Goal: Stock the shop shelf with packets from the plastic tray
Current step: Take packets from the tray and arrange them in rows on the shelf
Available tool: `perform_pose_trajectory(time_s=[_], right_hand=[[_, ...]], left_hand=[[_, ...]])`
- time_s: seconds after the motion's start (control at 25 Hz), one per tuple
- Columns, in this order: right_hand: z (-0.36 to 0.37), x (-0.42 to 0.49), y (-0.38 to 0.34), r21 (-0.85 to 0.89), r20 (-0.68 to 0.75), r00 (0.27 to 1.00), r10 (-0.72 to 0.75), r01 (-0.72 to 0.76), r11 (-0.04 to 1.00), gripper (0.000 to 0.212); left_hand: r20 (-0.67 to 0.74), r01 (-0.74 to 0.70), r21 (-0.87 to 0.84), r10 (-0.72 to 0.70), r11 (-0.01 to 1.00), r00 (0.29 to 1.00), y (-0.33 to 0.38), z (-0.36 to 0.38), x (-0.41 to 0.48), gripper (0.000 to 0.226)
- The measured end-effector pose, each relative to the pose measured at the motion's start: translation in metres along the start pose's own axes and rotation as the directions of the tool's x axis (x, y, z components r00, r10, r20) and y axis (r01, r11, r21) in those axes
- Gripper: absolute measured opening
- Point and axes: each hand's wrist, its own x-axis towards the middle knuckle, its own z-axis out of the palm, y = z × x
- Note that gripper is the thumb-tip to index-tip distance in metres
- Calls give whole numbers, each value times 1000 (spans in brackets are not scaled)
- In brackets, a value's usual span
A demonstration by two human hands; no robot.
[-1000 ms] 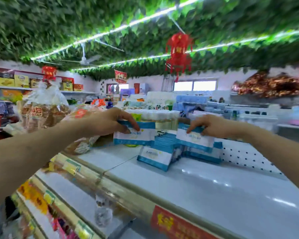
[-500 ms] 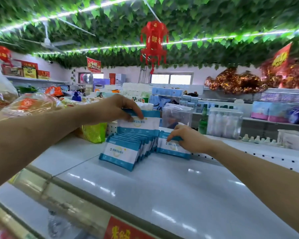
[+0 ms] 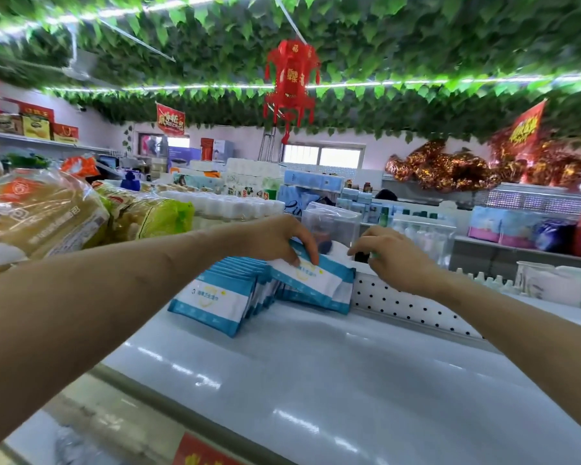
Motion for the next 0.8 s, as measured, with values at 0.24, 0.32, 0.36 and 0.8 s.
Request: perform_pose_trajectory(time_s=[0.24, 0.32, 0.36, 0.8], right_hand=[[-20, -27, 18, -5, 9, 1000, 6, -6, 1000, 42], [-23, -31, 18, -14, 14, 1000, -3, 3, 1000, 40], [-23, -32, 17, -18, 18, 1000, -10, 10, 1000, 40], [-13, 9, -71, 27, 47, 973, -224, 223, 974, 34]], left_hand=[[70, 9, -17, -8, 1000, 998, -9, 40, 26, 30], [74, 13, 19, -15, 1000, 997, -16, 44, 27, 31], [69, 8, 40, -10, 999, 998, -19, 44, 28, 31], [-94, 108, 182, -92, 977, 991, -15, 1, -40, 36]])
